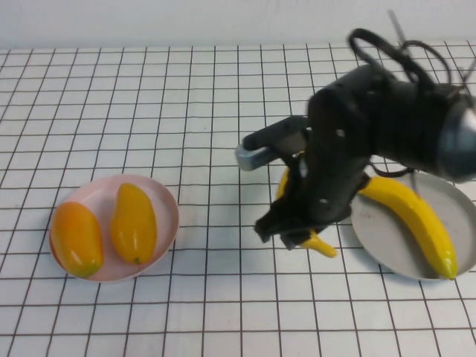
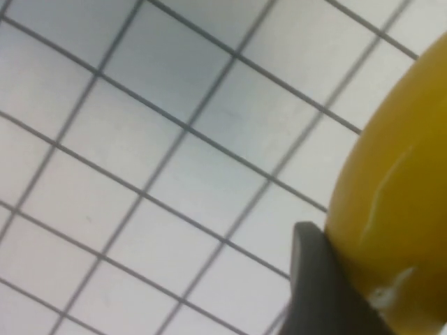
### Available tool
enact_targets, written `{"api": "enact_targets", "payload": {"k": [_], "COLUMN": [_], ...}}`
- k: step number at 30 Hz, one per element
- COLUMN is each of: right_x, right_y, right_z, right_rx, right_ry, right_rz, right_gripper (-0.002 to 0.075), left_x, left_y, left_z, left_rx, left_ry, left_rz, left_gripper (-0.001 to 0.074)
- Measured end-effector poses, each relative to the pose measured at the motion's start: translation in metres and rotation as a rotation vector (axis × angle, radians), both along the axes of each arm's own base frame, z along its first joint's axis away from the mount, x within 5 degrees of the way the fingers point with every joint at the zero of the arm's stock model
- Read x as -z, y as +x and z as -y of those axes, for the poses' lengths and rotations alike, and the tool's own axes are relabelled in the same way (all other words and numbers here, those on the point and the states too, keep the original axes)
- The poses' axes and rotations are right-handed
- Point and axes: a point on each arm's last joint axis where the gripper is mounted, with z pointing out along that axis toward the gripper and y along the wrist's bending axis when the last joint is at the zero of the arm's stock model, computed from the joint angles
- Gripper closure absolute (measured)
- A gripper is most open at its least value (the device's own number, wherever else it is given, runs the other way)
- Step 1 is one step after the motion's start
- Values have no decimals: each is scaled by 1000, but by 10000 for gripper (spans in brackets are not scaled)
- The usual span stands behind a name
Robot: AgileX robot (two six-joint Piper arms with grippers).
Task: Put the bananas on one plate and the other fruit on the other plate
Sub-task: Put another type of fruit in the right plate
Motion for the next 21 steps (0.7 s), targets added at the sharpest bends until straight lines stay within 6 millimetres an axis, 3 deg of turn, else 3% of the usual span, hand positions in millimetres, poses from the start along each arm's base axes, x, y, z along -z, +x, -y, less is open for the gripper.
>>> {"api": "enact_targets", "payload": {"k": [6, 12, 21], "right_x": [-7, -12, -10], "right_y": [-21, -19, -9], "right_z": [72, 143, 205], "right_rx": [119, 266, 360], "right_ry": [47, 23, -70], "right_rz": [65, 77, 54], "right_gripper": [431, 431, 431], "left_x": [0, 0, 0], "left_y": [0, 0, 0], "left_z": [0, 0, 0], "left_rx": [0, 0, 0], "left_ry": [0, 0, 0], "left_rz": [0, 0, 0], "left_gripper": [738, 738, 738]}}
